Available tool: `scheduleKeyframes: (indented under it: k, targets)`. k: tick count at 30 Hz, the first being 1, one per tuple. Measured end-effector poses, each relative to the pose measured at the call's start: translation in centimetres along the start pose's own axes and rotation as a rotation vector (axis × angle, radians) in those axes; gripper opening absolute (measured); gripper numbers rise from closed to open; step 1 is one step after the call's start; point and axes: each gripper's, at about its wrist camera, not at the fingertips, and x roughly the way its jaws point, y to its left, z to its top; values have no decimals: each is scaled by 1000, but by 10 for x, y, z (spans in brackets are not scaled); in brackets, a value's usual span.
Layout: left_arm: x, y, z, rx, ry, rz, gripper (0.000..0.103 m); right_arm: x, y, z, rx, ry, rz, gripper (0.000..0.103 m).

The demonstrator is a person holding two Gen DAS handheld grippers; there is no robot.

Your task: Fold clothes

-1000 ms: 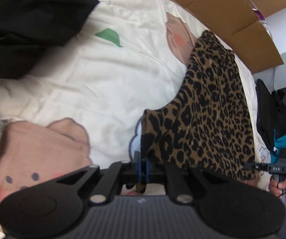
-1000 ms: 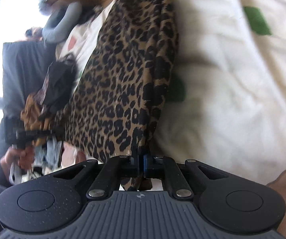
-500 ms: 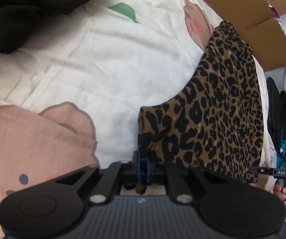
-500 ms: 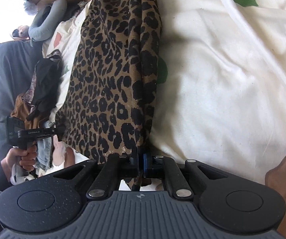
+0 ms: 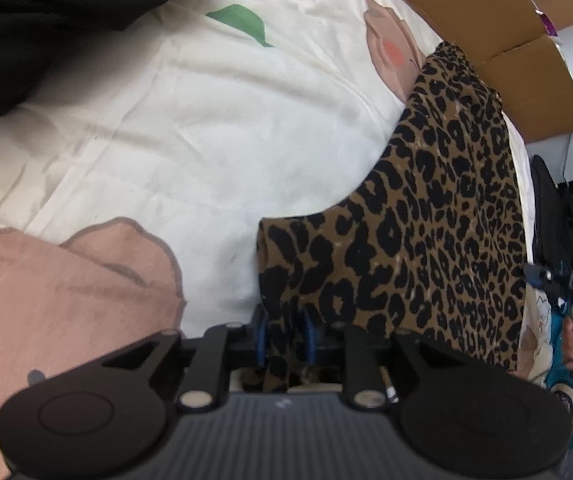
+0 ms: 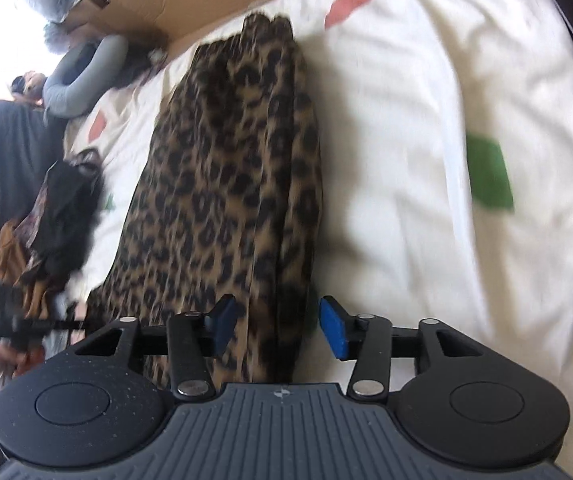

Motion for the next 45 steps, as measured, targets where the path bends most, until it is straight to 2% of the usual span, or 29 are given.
scheduleKeyframes:
  k: [7, 17, 20, 21, 22, 23, 25, 27, 30, 38, 45]
  targets:
    - [2, 1, 1, -7, -6, -19, 23, 15, 4, 33, 38, -16, -39, 54]
    - [4, 0, 2, -6, -11, -16, 23, 44, 44, 52, -136, -1, -272, 53]
    - [4, -1, 3, 4, -12, -12, 23, 47, 47, 53, -143, 7, -299, 53]
    - [4, -1, 3, 6, -12, -11, 23, 47, 48, 52, -144, 9, -305, 49]
    - [4, -1, 3, 6, -13, -10, 23, 46, 48, 52, -148, 11, -313, 39]
    - [4, -2, 2, 3, -14, -10, 23, 46, 49, 52, -153, 14, -321, 35]
    - [4, -3, 2, 0, -14, -10, 23, 44, 49, 52, -155, 16, -321, 17]
    - [4, -3, 2, 0, -13, -10, 23, 42, 52, 52, -172, 15, -314, 7]
    - [5, -2, 3, -5, -13, -11, 23, 37, 53, 52, -176, 10, -295, 4]
    - [5, 0, 6, -1, -14, -11, 24, 21, 23, 50, -59, -13, -217, 2]
    - [3, 4, 9, 1, -14, -13, 25, 25, 11, 46, -17, -23, -185, 1]
